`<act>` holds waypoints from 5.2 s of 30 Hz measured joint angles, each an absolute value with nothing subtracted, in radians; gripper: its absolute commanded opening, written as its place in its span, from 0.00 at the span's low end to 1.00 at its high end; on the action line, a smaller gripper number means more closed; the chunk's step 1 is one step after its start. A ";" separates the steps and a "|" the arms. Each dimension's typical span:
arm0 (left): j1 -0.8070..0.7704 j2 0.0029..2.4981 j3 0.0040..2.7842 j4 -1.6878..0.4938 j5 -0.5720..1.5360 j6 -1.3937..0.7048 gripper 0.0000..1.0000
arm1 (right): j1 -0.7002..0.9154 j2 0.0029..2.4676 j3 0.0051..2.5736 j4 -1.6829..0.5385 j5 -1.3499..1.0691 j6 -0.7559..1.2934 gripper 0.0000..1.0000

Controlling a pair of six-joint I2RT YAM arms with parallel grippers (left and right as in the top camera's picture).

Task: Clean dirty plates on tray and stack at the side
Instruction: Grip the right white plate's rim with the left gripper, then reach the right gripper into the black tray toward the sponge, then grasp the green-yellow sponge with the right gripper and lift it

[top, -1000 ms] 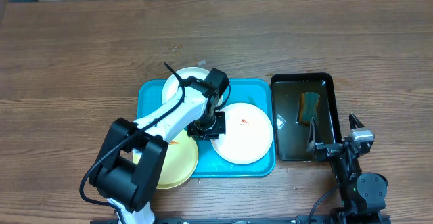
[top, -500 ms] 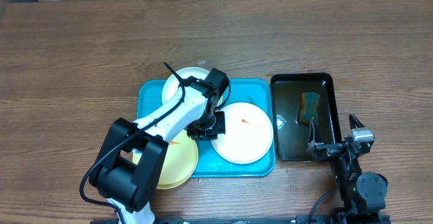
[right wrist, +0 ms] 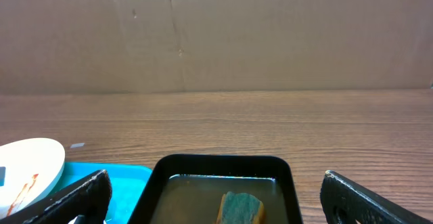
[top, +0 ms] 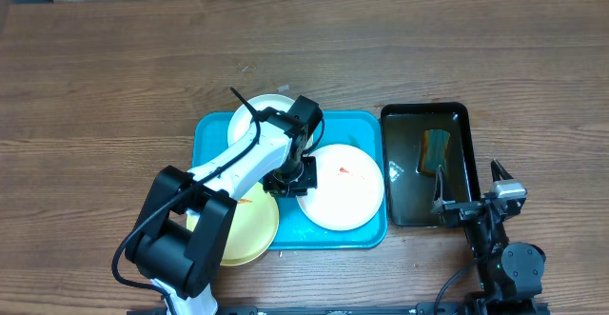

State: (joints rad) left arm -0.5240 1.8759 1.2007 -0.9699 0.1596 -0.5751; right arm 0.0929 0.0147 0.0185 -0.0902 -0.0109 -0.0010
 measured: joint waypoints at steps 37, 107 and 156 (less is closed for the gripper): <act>-0.524 1.876 1.201 -0.949 0.155 -0.578 0.04 | 0.093 0.015 0.019 -0.047 -0.015 -0.011 1.00; -0.563 1.876 1.197 -1.005 0.084 -0.630 0.04 | 0.093 1.787 1.035 -0.829 -0.005 0.229 0.43; -0.563 1.876 1.195 -0.997 0.057 -0.631 0.09 | 0.093 1.787 1.065 -0.688 0.000 0.237 0.52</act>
